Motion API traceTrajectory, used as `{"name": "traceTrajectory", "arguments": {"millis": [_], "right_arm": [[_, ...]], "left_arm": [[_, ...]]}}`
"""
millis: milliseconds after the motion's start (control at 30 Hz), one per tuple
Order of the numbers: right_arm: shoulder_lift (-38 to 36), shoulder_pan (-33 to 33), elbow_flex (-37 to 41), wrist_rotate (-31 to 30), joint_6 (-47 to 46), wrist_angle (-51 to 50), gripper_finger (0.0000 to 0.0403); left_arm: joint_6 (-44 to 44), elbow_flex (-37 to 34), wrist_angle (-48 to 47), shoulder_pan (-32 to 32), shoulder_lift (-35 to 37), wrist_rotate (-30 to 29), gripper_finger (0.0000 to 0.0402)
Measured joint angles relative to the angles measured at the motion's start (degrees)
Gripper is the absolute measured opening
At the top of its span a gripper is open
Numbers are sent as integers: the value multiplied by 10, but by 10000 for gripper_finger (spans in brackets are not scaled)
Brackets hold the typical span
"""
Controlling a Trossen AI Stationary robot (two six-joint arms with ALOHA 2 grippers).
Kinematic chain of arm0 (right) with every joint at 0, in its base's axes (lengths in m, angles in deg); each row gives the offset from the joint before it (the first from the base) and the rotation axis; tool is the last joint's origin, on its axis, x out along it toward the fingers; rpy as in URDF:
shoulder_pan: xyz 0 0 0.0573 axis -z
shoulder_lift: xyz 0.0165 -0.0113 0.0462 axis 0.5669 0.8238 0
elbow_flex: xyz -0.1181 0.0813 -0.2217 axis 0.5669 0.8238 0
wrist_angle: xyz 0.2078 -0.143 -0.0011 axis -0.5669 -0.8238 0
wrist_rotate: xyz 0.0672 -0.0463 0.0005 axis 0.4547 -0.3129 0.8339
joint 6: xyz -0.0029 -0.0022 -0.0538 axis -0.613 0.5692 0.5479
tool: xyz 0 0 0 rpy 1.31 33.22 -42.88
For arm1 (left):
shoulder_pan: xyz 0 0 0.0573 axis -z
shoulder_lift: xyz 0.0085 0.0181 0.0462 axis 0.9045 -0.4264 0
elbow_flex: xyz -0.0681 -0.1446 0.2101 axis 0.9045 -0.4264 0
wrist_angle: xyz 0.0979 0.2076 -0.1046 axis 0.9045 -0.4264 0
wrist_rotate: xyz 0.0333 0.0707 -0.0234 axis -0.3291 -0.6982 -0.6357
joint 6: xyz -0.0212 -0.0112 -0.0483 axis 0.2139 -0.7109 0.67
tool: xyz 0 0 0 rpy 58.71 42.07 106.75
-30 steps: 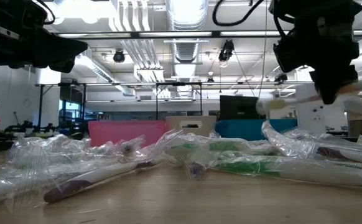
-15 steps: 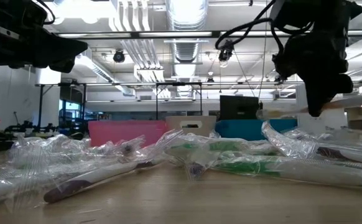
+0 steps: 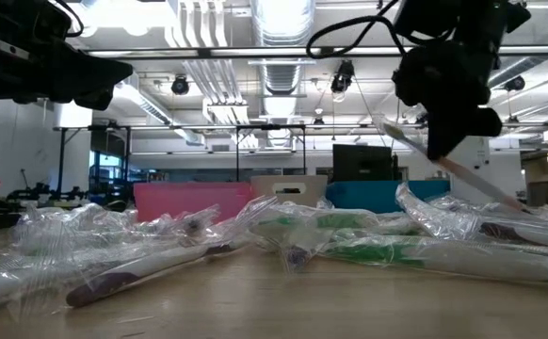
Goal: Pick & Place Toothbrushes
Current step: Put the orange toothbrush into the blue bin
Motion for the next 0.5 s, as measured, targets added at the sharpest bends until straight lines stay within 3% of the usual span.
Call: {"name": "traceTrajectory", "arguments": {"millis": [500], "right_arm": [[0, 174, -89, 40, 116, -2, 14]], "left_arm": [[0, 0, 0, 0, 0, 0, 18]]}}
